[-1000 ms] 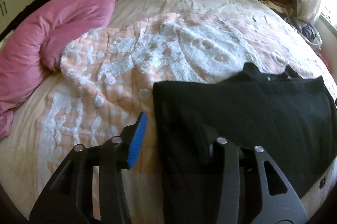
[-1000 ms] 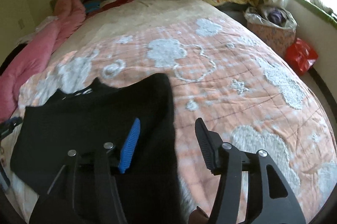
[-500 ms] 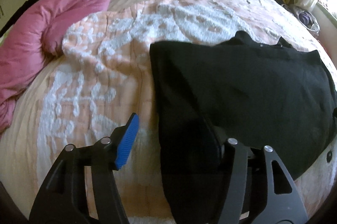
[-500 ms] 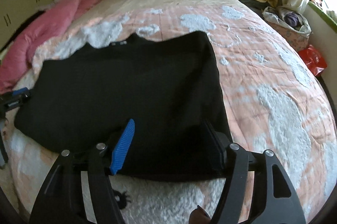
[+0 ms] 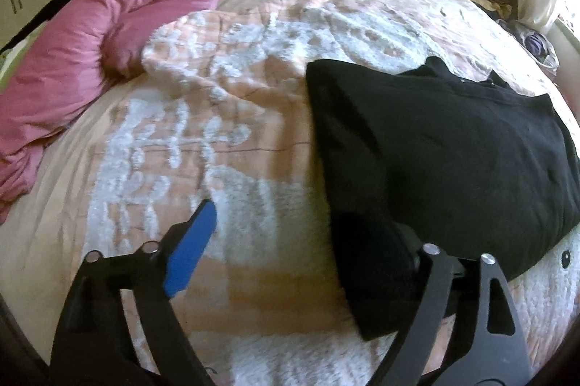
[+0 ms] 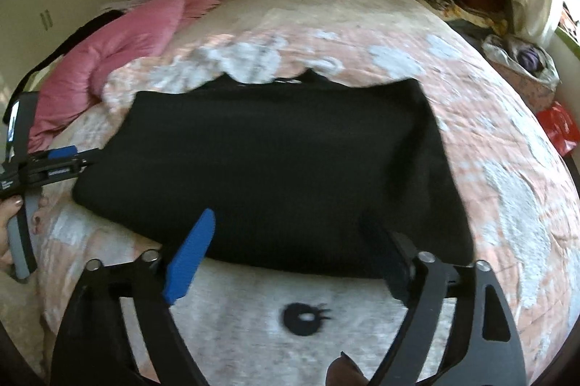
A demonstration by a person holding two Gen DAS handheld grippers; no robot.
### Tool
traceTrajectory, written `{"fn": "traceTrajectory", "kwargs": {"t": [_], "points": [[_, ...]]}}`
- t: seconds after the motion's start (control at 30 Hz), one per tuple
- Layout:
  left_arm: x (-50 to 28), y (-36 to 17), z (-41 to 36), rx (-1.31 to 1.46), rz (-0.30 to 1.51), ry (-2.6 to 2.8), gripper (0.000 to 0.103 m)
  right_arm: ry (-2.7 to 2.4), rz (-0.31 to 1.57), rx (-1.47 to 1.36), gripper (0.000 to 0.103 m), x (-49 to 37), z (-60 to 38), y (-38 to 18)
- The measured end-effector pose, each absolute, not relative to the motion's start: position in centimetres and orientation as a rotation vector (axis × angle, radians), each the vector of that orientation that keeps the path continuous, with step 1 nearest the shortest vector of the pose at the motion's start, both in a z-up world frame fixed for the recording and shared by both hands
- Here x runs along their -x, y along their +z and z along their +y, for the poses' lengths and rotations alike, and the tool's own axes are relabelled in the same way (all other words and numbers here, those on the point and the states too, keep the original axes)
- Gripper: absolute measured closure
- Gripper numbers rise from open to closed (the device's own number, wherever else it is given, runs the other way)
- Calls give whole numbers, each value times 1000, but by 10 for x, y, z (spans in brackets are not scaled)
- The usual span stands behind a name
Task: Fold small clothes
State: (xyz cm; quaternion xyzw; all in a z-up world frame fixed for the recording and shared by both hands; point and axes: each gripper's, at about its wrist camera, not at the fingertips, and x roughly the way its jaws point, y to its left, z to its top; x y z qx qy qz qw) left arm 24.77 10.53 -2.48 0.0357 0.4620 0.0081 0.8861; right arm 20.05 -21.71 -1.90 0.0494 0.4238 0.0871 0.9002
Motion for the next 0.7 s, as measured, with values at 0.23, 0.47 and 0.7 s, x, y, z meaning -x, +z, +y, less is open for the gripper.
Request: {"fn": "traceTrajectory", "kwargs": {"t": [0.23, 0.47, 0.7], "points": [[-249, -13, 131, -35, 948, 58, 12, 240, 840, -25, 8, -204, -166, -7], [-263, -3, 139, -22, 938, 69, 10, 309, 827, 24, 8, -214, -116, -3], [-285, -2, 135, -15, 949, 46, 10, 363, 814, 110, 7, -219, -70, -6]]}}
